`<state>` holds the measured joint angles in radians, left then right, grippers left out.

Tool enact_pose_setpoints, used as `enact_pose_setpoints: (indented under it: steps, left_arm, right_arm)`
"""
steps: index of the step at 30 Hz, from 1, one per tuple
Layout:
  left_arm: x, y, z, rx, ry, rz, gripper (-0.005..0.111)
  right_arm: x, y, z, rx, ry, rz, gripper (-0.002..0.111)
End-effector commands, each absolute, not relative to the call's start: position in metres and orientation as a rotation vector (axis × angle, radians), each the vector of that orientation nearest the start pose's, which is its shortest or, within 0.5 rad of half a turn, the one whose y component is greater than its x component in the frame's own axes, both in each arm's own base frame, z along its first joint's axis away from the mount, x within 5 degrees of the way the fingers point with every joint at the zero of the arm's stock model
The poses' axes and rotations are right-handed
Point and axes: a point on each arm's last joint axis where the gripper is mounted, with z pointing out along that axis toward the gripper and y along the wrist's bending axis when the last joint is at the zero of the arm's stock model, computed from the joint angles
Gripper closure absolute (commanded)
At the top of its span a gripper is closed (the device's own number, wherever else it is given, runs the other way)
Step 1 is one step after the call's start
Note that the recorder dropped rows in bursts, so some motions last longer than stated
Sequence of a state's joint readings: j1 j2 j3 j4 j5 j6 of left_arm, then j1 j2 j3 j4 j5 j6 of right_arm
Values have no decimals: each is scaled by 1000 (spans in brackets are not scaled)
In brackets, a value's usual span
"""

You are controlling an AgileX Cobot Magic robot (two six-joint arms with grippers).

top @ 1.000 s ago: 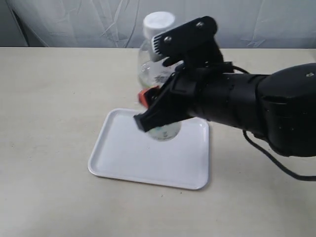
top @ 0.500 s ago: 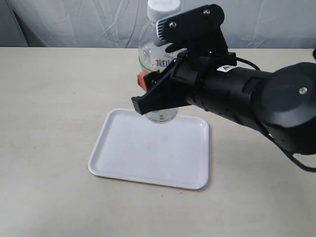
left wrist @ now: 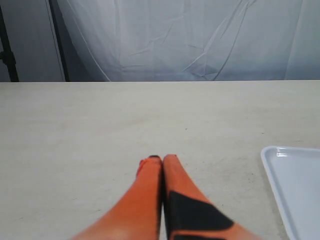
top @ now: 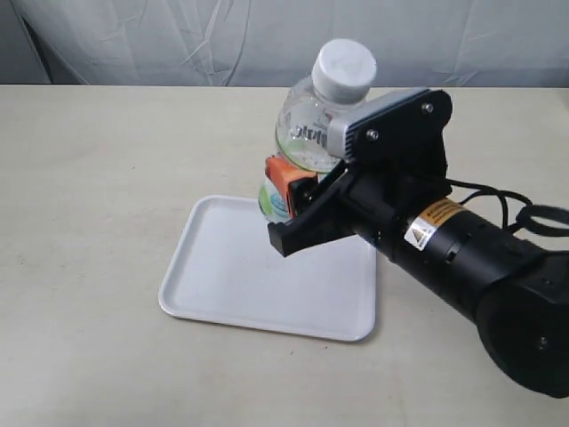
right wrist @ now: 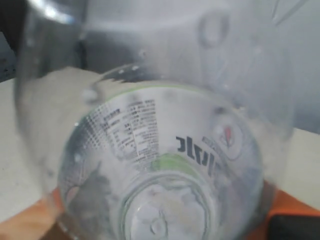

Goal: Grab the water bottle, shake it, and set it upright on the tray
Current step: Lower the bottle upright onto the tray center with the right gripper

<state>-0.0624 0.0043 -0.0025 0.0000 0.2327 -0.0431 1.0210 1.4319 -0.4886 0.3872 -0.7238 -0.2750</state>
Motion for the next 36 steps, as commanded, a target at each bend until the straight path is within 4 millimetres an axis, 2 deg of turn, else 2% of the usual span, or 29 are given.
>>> enact_pose_setpoints:
  steps: [1, 11, 21, 36]
  left_arm:
    - [55, -3, 192, 16, 1716, -78, 106]
    - [55, -3, 192, 16, 1716, -78, 106]
    - [55, -3, 192, 16, 1716, -78, 106]
    - [55, -3, 192, 16, 1716, -78, 106]
  right_arm:
    - [162, 220, 205, -640, 1602, 562, 109]
    - [165, 232, 175, -662, 1636, 612, 109]
    - [167, 232, 172, -641, 1657, 605, 109]
    - [169, 234, 145, -669, 1749, 570, 109]
